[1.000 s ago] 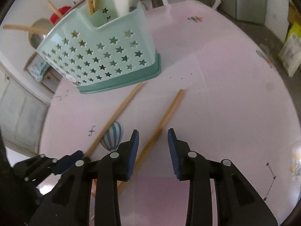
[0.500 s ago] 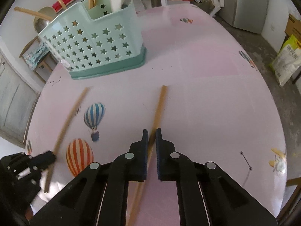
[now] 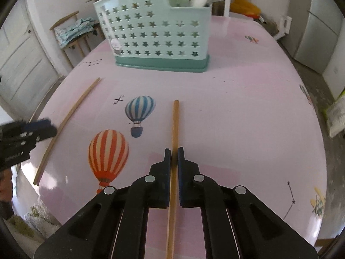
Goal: Organize utensils
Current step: 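Grasp the last chopstick with the left tool while the right tool holds its chopstick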
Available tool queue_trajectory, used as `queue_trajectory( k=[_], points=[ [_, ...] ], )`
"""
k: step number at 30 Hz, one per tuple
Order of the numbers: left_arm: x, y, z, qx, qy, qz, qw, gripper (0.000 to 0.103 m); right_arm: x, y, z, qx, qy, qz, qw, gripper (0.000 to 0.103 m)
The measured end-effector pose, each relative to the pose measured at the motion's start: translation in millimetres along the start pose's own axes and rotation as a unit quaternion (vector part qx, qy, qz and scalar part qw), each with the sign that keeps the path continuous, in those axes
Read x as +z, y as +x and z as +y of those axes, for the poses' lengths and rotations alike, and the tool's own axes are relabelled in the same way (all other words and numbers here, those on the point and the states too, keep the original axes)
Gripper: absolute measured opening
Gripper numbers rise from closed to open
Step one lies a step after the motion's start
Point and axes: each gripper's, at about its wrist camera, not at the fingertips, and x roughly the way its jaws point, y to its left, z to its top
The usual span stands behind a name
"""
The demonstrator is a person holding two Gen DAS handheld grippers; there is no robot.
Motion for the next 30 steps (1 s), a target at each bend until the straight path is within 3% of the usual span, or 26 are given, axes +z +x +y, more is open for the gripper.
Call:
queue_trajectory(
  k=[7,13,23,30],
  points=[
    [32.9,30.2,-6.2,0.023,0.028,0.002,0.9994,0.046,-2.1,0.3,-5.0,0.02,0.011,-0.002,1.0,0.005],
    [48.5,48.4,-4.9,0.044,0.038,0.004,0.9983,0.033,-1.5,4.6,-9.2,0.029,0.013,0.004,0.999,0.006],
    [48.9,49.0,-11.7,0.052,0.041,0.003,0.9978,0.022,10.1,12.5,-9.2,0.044,0.017,0.012,0.999,0.019],
    [46.7,46.4,-11.7,0.048,0.037,0.003,0.9981,0.021,19.2,18.1,-6.3,0.04,0.016,0.013,0.999,0.021]
  ],
)
